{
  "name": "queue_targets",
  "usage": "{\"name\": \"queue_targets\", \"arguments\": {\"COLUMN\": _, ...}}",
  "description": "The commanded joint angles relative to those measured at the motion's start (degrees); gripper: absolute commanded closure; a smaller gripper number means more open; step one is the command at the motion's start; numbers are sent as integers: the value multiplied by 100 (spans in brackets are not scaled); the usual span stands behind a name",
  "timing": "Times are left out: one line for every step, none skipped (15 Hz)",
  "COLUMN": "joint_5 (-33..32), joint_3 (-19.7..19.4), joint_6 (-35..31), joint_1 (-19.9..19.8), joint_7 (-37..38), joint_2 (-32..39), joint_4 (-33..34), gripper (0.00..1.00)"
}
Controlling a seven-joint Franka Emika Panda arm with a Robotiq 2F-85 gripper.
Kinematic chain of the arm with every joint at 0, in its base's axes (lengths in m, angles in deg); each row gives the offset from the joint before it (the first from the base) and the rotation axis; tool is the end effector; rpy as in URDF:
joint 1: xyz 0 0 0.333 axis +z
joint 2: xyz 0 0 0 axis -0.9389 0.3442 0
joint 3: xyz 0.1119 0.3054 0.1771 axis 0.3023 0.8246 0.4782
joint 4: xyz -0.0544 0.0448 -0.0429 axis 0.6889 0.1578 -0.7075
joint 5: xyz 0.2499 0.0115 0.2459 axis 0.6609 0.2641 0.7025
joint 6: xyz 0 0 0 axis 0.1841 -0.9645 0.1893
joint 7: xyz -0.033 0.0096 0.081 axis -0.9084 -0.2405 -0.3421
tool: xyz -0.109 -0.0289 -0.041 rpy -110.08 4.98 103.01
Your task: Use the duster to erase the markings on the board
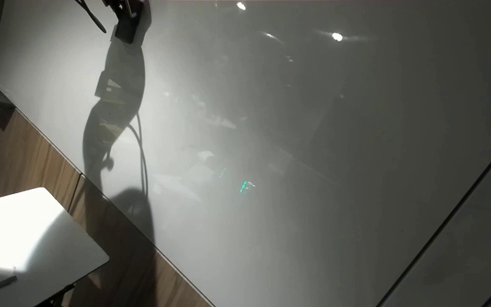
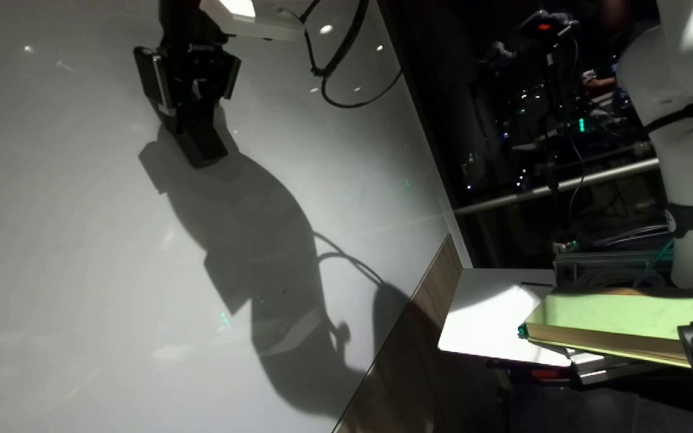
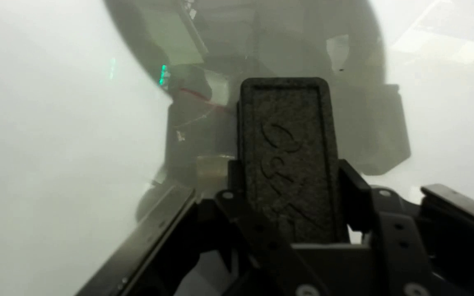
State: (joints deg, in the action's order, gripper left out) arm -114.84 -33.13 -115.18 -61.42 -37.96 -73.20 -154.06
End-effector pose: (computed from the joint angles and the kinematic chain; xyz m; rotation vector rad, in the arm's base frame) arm 0.4332 0.2596 0.6845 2.7842 0.0855 1.2815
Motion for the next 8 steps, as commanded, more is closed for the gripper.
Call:
{"name": "queue_targets", "arguments": {"joint_5": -57, "joint_3": -529, "joint_6": -404, "joint_1": -379, "joint_7": -316, "joint_2": -239, "joint_4": -298, "gripper": 69}}
{"name": "queue_targets", "arguments": {"joint_5": -20, "joint_3": -612, "joint_6": -440, "joint_1": -437, "joint_7": -371, "joint_2": -324, "joint_4": -405, "gripper": 69}}
{"name": "queue_targets", "arguments": {"joint_5": -3, "joint_3": -677, "joint_6": -493, "joint_1": -504, "joint_7": -413, "joint_2": -332, "joint_4": -465, "gripper": 69}}
{"name": "queue_targets", "arguments": {"joint_5": 13, "joint_3": -742, "joint_6": -578, "joint_1": -571, "joint_7": -466, "joint_2": -362, "joint_4": -554, "gripper": 69}}
{"name": "queue_targets", "arguments": {"joint_5": 51, "joint_3": -799, "joint_6": -677, "joint_1": -636, "joint_7": -537, "joint_2": -376, "joint_4": -639, "gripper": 69}}
{"name": "queue_targets", "arguments": {"joint_5": 112, "joint_3": -848, "joint_6": -785, "joint_1": -694, "joint_7": -627, "joint_2": -367, "joint_4": -714, "gripper": 69}}
{"name": "queue_targets", "arguments": {"joint_5": 168, "joint_3": -884, "joint_6": -911, "joint_1": -752, "joint_7": -713, "joint_2": -365, "joint_4": -802, "gripper": 69}}
{"name": "queue_targets", "arguments": {"joint_5": 221, "joint_3": -822, "joint_6": -945, "joint_1": -774, "joint_7": -715, "joint_2": -386, "joint_4": -876, "gripper": 69}}
